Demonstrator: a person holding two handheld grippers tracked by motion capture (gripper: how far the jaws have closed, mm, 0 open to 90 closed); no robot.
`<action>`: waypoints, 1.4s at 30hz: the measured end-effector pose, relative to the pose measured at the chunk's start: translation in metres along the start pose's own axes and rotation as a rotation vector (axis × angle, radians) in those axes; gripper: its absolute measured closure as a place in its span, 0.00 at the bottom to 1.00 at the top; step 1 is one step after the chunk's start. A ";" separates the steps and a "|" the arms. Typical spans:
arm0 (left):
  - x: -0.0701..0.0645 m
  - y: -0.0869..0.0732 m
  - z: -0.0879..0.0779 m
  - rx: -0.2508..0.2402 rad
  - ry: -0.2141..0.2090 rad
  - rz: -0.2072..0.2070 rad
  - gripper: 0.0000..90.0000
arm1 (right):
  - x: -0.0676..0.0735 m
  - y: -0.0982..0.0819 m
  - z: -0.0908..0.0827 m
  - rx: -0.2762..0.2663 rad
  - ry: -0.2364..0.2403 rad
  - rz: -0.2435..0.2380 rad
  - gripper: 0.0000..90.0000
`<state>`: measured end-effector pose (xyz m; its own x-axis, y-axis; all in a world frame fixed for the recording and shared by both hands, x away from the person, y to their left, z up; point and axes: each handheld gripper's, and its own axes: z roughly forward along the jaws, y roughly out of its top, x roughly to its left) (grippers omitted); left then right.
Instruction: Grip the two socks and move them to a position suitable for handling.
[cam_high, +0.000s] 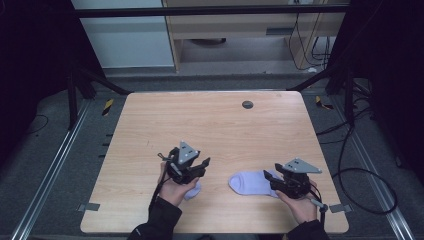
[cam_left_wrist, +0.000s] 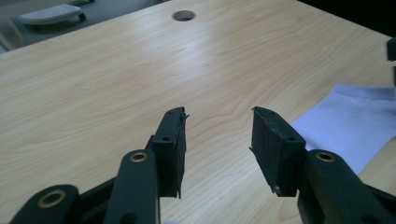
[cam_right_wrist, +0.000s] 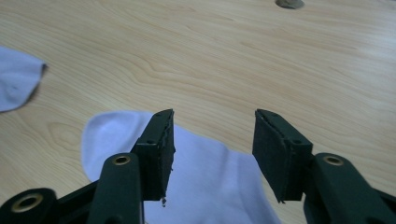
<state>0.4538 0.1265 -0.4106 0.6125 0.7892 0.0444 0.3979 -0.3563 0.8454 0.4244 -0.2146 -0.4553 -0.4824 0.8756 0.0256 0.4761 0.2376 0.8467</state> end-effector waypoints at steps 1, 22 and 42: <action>0.000 0.000 0.000 0.000 0.000 0.000 0.59 | 0.000 0.000 0.000 0.000 0.000 0.000 0.53; 0.085 -0.089 -0.074 0.046 0.172 -0.151 0.55 | 0.100 0.048 0.053 0.001 0.228 -0.138 0.51; 0.067 -0.117 -0.051 0.159 0.115 -0.118 0.61 | 0.190 0.025 0.103 0.138 0.386 -0.287 0.65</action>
<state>0.4135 0.2465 -0.4790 0.4770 0.8787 0.0178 0.5704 -0.3250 0.7543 0.4199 0.0005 -0.4842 -0.8324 0.5539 0.0188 0.3648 0.5221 0.7709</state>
